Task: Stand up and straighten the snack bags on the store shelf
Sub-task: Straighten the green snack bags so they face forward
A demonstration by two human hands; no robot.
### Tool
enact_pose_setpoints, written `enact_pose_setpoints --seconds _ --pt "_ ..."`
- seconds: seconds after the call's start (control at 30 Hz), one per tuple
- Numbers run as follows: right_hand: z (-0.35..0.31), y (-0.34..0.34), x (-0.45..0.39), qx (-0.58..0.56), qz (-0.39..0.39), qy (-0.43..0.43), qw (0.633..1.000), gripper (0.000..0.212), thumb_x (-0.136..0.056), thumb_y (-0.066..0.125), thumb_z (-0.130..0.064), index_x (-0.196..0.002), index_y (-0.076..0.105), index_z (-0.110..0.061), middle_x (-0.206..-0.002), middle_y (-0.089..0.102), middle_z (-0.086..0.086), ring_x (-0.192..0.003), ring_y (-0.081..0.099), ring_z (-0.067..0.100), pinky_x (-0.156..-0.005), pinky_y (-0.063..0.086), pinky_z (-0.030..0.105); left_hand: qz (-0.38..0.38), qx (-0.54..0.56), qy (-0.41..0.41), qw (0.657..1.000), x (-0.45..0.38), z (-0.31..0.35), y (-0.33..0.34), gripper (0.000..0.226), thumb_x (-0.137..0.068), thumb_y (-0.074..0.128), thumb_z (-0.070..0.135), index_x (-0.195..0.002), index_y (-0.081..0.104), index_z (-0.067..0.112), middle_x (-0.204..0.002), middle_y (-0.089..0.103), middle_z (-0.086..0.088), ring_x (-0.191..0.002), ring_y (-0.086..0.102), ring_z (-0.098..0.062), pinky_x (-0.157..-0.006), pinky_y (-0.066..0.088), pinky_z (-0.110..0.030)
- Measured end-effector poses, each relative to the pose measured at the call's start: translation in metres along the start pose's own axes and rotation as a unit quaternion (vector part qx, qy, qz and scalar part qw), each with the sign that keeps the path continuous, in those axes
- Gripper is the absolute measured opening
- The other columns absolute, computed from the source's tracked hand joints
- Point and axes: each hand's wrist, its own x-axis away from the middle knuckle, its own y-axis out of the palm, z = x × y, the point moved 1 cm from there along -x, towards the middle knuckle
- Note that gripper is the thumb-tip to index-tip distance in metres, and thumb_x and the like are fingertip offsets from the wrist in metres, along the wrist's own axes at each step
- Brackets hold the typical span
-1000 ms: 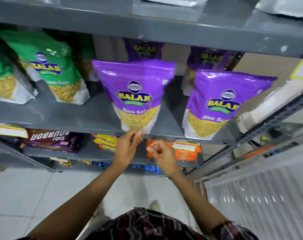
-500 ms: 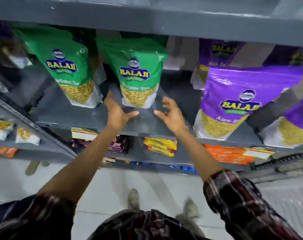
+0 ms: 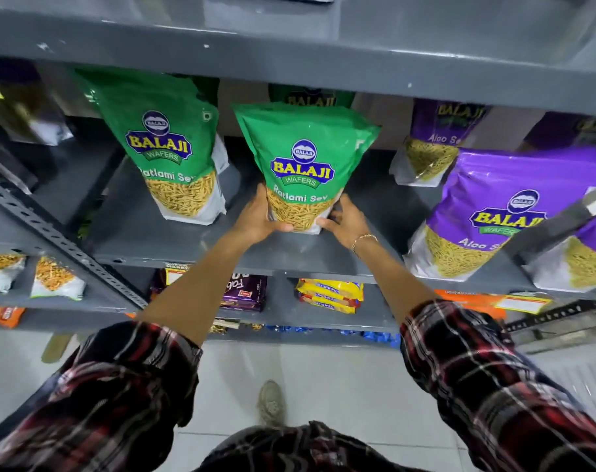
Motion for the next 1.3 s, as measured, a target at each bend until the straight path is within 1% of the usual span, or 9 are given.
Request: enact_pose_setpoints --seconds 0.33,0.77,0.87,0.93,1.0,1.07,1.13,1.2,1.3 --pt "0.012 0.005 0.056 0.001 -0.004 0.005 1.0 0.053 -0.081 0.066 -0.007 -0.126 0.039 -0.009 -0.131 0.056 0.014 -0.118 0.055 0.027 -0.097 0.045 0.035 0.007 -0.03 -0.002 1.0 0.058 -0.007 0.012 0.1 -0.062 0.085 0.035 -0.135 0.02 0.013 -0.14 0.046 -0.015 -0.128 0.046 -0.033 -0.104 0.041 -0.048" --pt "0.012 0.003 0.084 -0.009 -0.015 0.009 1.0 0.047 -0.083 0.063 -0.004 -0.125 0.042 -0.009 -0.134 0.054 0.011 -0.12 0.054 0.026 -0.099 0.045 0.041 0.034 0.031 -0.012 0.999 0.088 -0.001 0.023 0.084 -0.068 0.083 0.02 -0.131 0.028 0.012 -0.136 0.049 -0.01 -0.128 0.046 -0.027 -0.1 0.041 -0.037" --pt "0.014 0.003 0.089 0.004 -0.018 -0.005 1.0 0.049 -0.086 0.059 -0.007 -0.13 0.038 -0.012 -0.137 0.051 0.01 -0.123 0.05 0.023 -0.103 0.041 0.042 0.009 0.051 -0.004 0.999 0.092 -0.006 0.02 0.096 -0.065 0.085 0.023 -0.137 0.022 0.014 -0.141 0.046 -0.008 -0.13 0.044 -0.025 -0.104 0.039 -0.038" --pt "0.021 0.007 0.099 -0.013 0.058 -0.007 0.998 0.045 -0.089 0.055 -0.011 -0.131 0.037 -0.013 -0.132 0.053 0.009 -0.114 0.05 0.016 -0.102 0.042 0.04 -0.001 0.087 -0.005 0.996 0.095 -0.017 0.017 0.109 -0.061 0.087 0.022 -0.143 0.015 0.018 -0.147 0.038 -0.006 -0.131 0.04 -0.021 -0.108 0.038 -0.041" --pt "0.03 0.014 0.116 0.009 0.195 -0.028 0.98 0.022 -0.094 0.047 -0.021 -0.115 0.047 -0.014 -0.108 0.062 0.009 -0.093 0.056 0.017 -0.09 0.051 0.045 0.03 0.111 -0.024 0.993 0.102 -0.029 0.012 0.101 -0.067 0.084 0.015 -0.144 0.019 0.015 -0.144 0.039 -0.008 -0.126 0.043 -0.021 -0.104 0.041 -0.038" --pt "0.035 0.032 0.133 0.077 0.233 -0.065 0.967 0.015 -0.096 0.041 -0.029 -0.098 0.05 -0.018 -0.076 0.06 0.006 -0.069 0.056 0.022 -0.067 0.052 0.044 0.09 0.113 -0.029 0.989 0.108 -0.04 0.001 0.073 -0.076 0.077 0.015 -0.136 0.037 0.007 -0.125 0.053 -0.011 -0.109 0.053 -0.02 -0.093 0.046 -0.031" --pt "0.027 0.06 0.142 0.132 0.164 -0.13 0.969 0.019 -0.095 0.042 -0.034 -0.097 0.055 -0.02 -0.062 0.06 0.007 -0.057 0.056 0.025 -0.057 0.049 0.038 0.187 0.097 -0.022 0.977 0.112 -0.054 -0.018 0.042 -0.082 0.071 0.02 -0.116 0.053 0.003 -0.097 0.06 -0.007 -0.087 0.057 -0.016 -0.079 0.046 -0.02" --pt "0.009 0.092 0.136 0.178 0.098 -0.198 0.959 0.027 -0.093 0.04 -0.039 -0.098 0.06 -0.022 -0.066 0.068 0.008 -0.06 0.062 0.029 -0.057 0.051 0.036 0.273 0.112 -0.021 0.955 0.114 -0.07 -0.042 0.028 -0.083 0.07 0.019 -0.101 0.054 0.005 -0.08 0.055 -0.003 -0.072 0.052 -0.012 -0.068 0.042 -0.018" --pt "-0.035 0.132 0.107 0.192 0.028 -0.251 0.948 0.025 -0.095 0.042 -0.032 -0.103 0.06 -0.016 -0.079 0.071 0.01 -0.07 0.066 0.027 -0.072 0.055 0.039 0.336 0.197 -0.034 0.92 0.102 -0.088 -0.088 0.029 -0.085 0.064 0.008 -0.097 0.042 0.023 -0.088 0.044 0.001 -0.074 0.046 -0.011 -0.077 0.042 -0.028"
